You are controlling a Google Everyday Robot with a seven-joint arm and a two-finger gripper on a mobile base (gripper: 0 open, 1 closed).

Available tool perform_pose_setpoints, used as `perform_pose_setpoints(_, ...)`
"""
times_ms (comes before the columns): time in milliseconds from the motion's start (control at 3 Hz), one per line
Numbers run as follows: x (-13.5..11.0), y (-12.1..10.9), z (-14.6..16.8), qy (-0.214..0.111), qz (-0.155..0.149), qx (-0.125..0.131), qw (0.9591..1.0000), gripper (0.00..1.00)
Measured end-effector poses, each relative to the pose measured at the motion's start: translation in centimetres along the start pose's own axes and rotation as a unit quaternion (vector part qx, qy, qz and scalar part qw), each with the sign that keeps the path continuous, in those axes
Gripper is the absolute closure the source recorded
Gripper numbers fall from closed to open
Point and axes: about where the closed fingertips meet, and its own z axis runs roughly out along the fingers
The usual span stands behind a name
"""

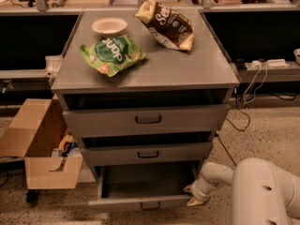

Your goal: Open bottom drawer

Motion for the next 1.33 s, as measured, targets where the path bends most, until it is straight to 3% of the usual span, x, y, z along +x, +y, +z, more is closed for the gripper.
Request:
perform_pose_setpoints(333,0.23,1.22,0.15,-0.003,0.010,-0.005,0.9999,0.85)
perform_pose_setpoints(667,-0.08,1.30,0.16,-0.003,0.010,-0.005,0.9999,1.00)
perform_pose_setpoints(1333,-0.08,1.30,0.16,-0.003,0.010,-0.005,0.9999,0.59)
